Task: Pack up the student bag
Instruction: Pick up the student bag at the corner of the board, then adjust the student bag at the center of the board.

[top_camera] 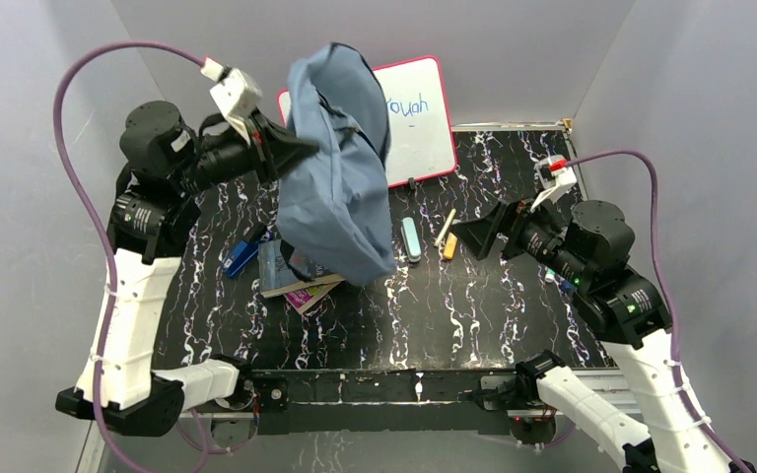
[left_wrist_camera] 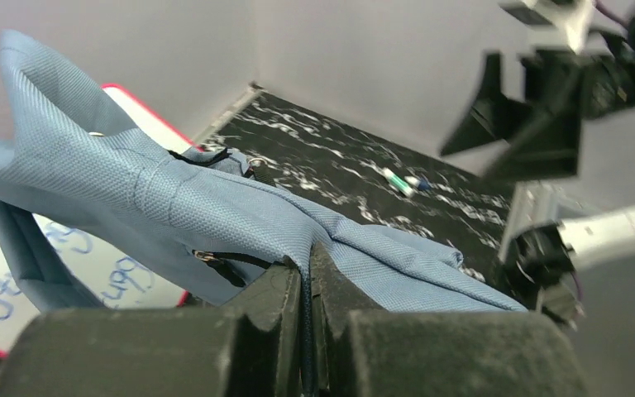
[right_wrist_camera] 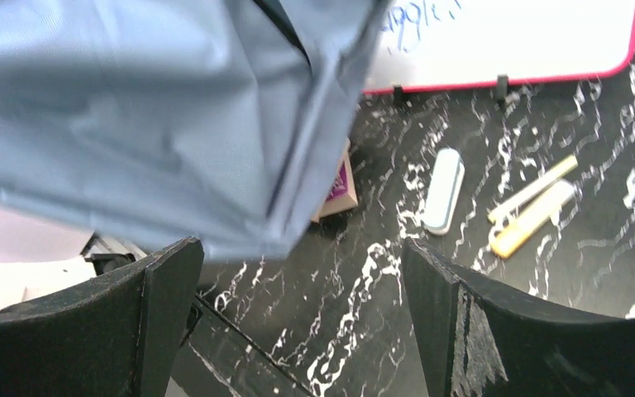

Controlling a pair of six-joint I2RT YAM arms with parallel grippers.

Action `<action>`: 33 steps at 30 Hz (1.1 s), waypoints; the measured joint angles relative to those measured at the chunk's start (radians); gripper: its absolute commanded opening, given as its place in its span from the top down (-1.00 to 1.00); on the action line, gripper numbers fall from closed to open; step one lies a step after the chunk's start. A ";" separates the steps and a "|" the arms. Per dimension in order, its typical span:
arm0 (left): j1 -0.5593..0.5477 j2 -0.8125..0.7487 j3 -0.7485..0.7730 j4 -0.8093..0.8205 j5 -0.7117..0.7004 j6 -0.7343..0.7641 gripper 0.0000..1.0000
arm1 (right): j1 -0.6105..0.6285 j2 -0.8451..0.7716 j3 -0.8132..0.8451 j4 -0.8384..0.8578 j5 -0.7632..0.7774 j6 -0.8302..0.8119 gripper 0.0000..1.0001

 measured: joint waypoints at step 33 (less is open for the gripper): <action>-0.282 -0.143 -0.048 -0.335 0.152 0.354 1.00 | -0.148 0.454 0.039 0.563 -0.557 -0.798 -0.97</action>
